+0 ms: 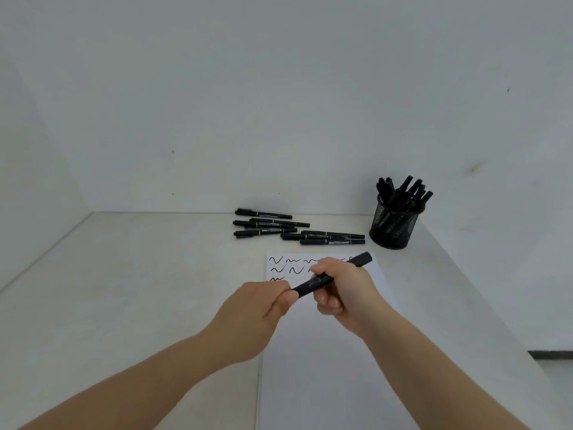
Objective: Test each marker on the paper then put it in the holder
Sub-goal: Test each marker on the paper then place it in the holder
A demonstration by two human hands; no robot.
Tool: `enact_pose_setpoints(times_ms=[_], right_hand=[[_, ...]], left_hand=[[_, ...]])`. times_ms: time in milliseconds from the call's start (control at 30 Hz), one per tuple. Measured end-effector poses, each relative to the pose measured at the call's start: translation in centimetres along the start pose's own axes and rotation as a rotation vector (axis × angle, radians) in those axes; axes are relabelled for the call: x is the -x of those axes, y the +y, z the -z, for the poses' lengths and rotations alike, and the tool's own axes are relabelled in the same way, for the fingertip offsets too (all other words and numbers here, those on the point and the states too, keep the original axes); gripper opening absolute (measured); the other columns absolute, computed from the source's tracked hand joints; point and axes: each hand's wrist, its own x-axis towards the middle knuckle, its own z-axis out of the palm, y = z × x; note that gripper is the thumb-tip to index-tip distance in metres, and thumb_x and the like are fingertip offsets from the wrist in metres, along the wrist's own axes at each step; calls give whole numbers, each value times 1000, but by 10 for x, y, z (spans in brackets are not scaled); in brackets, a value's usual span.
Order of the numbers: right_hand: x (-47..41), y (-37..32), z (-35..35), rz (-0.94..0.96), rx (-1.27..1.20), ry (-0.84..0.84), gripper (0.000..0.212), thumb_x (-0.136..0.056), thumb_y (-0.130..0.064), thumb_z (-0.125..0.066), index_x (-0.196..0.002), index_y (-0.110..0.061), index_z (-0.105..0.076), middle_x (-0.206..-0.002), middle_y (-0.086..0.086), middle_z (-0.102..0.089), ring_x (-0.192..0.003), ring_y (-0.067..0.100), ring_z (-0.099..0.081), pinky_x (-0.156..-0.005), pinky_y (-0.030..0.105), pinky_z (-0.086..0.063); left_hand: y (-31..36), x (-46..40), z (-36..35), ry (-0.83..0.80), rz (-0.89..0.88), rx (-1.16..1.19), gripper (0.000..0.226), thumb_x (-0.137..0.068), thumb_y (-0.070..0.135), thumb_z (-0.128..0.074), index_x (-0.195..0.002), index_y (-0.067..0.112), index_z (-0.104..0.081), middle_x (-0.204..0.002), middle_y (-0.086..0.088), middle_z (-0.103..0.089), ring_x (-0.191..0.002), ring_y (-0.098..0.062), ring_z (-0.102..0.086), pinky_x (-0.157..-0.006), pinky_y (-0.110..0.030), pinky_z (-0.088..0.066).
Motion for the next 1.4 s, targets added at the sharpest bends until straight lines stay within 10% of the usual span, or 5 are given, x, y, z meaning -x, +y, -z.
enact_pose_setpoints(times_ms=[200,367,567,1400], right_hand=[[-22,-45,69,262,-221,415,29,-83,-5,-46,-56,-11,-37,-42,6,-36,-24,9,-23,-33,9,-15],[-42,-15,38,344,399,217,9,-82,-20,-64,-74,-20,-60,-58,-5,-61,-46,2,-55,-40,16,-41],[-65,18,12,408,413,145,11,-86,-21,-58,-76,-17,-62,-58,-3,-66,-51,6,-56,-47,16,-39],[-73,36,22,534,665,344,17,-79,-25,-56,-63,-29,-52,-56,-7,-59,-53,1,-50,-48,13,-35]], left_hand=[[-39,8,29,79,437,725,37,-98,21,-34,-63,17,-44,-45,11,-38,-38,0,-31,-40,-10,-27],[-47,-1,16,113,228,232,35,-98,24,-38,-68,23,-57,-66,11,-67,-64,1,-57,-60,-9,-39],[-48,-5,-15,-100,-2,61,32,-95,39,-34,-107,26,-61,-100,15,-62,-96,0,-48,-84,-16,-36],[-52,-6,-11,-166,40,122,41,-93,49,-30,-108,27,-61,-97,12,-63,-94,0,-47,-84,-21,-36]])
